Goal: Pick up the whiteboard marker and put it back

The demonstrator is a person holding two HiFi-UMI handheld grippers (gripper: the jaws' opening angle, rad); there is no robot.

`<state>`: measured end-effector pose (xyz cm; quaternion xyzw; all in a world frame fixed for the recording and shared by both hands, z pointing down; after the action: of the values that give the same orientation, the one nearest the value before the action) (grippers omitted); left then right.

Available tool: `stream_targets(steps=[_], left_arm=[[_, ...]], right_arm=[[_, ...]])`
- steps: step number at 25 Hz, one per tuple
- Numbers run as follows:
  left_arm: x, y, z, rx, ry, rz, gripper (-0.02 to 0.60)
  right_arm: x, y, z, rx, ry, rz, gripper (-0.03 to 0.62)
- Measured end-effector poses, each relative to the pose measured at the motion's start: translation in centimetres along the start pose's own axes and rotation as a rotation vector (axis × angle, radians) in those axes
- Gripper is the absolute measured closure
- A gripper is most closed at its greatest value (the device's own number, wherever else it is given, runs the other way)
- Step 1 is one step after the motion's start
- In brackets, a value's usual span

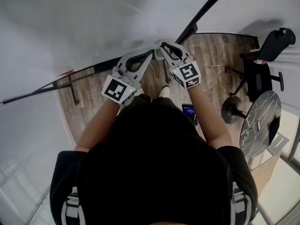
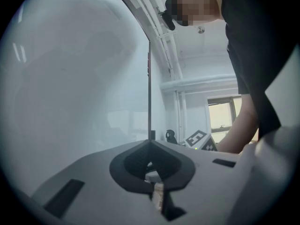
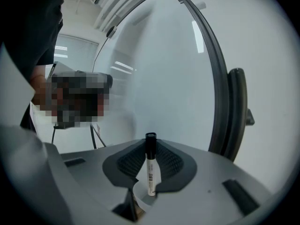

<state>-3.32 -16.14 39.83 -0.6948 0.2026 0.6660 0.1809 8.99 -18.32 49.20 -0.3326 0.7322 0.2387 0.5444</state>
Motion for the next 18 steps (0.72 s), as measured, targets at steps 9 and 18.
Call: stream_targets(steps=[9, 18], left_arm=[[-0.6, 0.1, 0.4, 0.005, 0.007, 0.000, 0.578], [-0.6, 0.2, 0.8, 0.012, 0.014, 0.004, 0.578]], right_arm=[[-4.2, -0.4, -1.5, 0.014, 0.072, -0.016, 0.531], [-6.0, -0.5, -2.5, 0.018, 0.143, -0.005, 0.531]])
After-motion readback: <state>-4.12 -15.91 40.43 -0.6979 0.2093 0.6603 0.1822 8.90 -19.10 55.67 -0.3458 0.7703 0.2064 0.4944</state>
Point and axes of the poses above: the fingertips, and each gripper's own axes: z backward along the fingers, y to its left, x out of its top, the point moved 5 cm from there along z, backward along the fingers, and after that the axes turned 8 degrees about x, right-handed, at the moved point
